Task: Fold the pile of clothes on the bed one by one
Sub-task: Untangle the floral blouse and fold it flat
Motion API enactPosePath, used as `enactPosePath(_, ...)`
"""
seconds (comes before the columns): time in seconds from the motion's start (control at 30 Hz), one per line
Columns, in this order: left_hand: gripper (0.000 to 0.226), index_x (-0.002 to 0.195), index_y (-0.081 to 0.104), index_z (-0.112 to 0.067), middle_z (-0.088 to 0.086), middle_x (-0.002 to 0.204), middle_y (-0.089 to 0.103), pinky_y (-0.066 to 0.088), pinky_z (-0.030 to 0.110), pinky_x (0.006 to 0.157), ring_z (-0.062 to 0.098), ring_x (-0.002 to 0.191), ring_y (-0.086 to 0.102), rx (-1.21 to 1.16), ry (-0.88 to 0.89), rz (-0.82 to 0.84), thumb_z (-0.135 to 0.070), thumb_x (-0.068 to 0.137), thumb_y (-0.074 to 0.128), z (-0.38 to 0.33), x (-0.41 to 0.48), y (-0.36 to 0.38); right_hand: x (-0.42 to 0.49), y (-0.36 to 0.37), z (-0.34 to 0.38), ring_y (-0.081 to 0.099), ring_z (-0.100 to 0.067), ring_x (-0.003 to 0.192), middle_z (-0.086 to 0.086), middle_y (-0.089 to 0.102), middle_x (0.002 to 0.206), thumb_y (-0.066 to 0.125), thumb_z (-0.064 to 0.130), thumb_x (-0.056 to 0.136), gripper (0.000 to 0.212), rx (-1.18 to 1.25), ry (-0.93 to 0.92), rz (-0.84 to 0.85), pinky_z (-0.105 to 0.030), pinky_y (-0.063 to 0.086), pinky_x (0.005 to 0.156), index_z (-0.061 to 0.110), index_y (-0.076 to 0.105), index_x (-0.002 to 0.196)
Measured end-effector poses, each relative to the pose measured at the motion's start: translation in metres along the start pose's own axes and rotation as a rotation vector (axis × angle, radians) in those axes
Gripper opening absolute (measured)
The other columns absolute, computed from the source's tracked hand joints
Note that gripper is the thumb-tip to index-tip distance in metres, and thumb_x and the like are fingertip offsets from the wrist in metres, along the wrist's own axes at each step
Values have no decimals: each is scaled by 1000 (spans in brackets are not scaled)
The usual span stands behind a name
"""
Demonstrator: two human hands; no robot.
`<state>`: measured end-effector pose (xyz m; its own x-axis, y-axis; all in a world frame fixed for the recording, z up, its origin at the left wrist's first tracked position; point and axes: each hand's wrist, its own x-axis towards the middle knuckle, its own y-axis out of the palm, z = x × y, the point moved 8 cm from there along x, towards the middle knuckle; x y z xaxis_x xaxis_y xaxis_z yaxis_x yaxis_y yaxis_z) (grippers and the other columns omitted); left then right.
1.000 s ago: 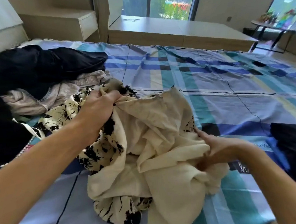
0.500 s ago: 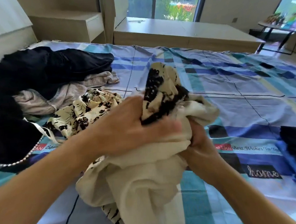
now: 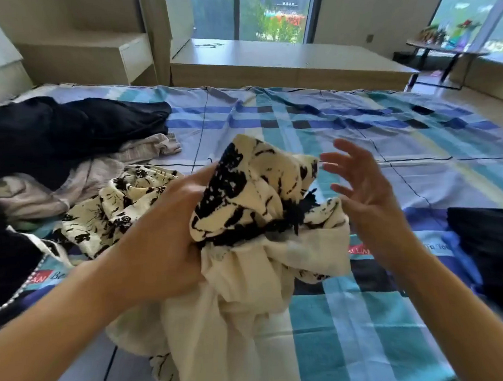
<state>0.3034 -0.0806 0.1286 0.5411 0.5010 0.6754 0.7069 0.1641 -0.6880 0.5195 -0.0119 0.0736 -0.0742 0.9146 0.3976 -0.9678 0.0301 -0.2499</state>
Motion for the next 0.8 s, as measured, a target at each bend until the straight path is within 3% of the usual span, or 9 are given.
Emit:
enactPosePath(0.07, 30, 108, 71, -15, -8, 115, 61, 49, 31, 99, 3, 115, 57, -55, -128, 37, -31, 83, 65, 13, -8, 10, -14, 33, 4, 61, 11, 110, 28, 69, 114, 90, 45, 58, 65, 129, 48, 335, -38, 42, 111, 51, 66, 118)
enactPosePath(0.1, 38, 118, 67, -24, -11, 124, 61, 47, 36, 105, 11, 121, 58, -78, -173, 29, -35, 81, 68, 15, -10, 12, -24, 50, 10, 59, 15, 108, 33, 66, 115, 85, 39, 70, 53, 187, 20, 504, -25, 45, 106, 54, 65, 117)
enactPosePath(0.2, 36, 129, 50, -44, -40, 135, 44, 32, 24, 116, -8, 132, 44, -63, -23, -29, -49, 94, 56, 0, -1, 7, -45, 71, -6, 60, 19, 95, 40, 67, 97, 84, 23, 70, 51, 198, 150, 683, -7, 45, 86, 58, 70, 105)
enactPosePath(0.27, 29, 125, 49, -39, -33, 128, 48, 34, 26, 114, -6, 126, 46, -14, -17, -115, -39, 97, 53, 7, 4, -2, -42, 69, -15, 64, 15, 77, 34, 69, 77, 76, 24, 62, 36, 192, 203, 583, -9, 48, 74, 41, 72, 93)
enactPosePath(0.43, 29, 123, 56, -22, -8, 126, 55, 41, 32, 107, 16, 119, 54, 60, -171, -196, -30, 96, 52, 39, -4, -8, -31, 75, 7, 66, 7, 87, 19, 74, 91, 64, -5, 82, 34, 243, 137, 490, -11, 50, 75, 15, 60, 109)
enactPosePath(0.53, 32, 117, 64, -10, 10, 123, 60, 52, 45, 87, 28, 104, 61, 220, -263, -235, -26, 93, 51, 55, -7, -14, -22, 71, 1, 70, -13, 88, 0, 75, 94, 72, -1, 82, 29, 141, 98, 334, -32, 57, 73, 8, 63, 108)
enactPosePath(0.57, 33, 116, 64, -8, 9, 120, 61, 52, 43, 84, 27, 100, 62, 237, -317, -278, -27, 93, 50, 63, -9, -18, -20, 68, 2, 70, -22, 82, -11, 73, 90, 75, 4, 83, 27, 97, 84, 275, -46, 57, 69, 8, 61, 105)
enactPosePath(0.7, 19, 110, 66, -6, -2, 103, 64, 43, 12, 81, 9, 93, 59, 160, -544, -545, -7, 96, 53, 103, -26, -51, -17, 42, 18, 64, -27, 52, -7, 72, 68, 75, 4, 84, 27, 1, 28, 8, -43, 50, 49, 15, 54, 98)
enactPosePath(0.8, 12, 90, 64, 2, 10, 86, 64, 43, 19, 71, 10, 81, 54, 275, -576, -588, -2, 94, 54, 122, -34, -67, -20, 23, 30, 61, -43, 55, -14, 71, 70, 69, 4, 88, 27, 4, -2, -175, -57, 50, 47, 22, 51, 97)
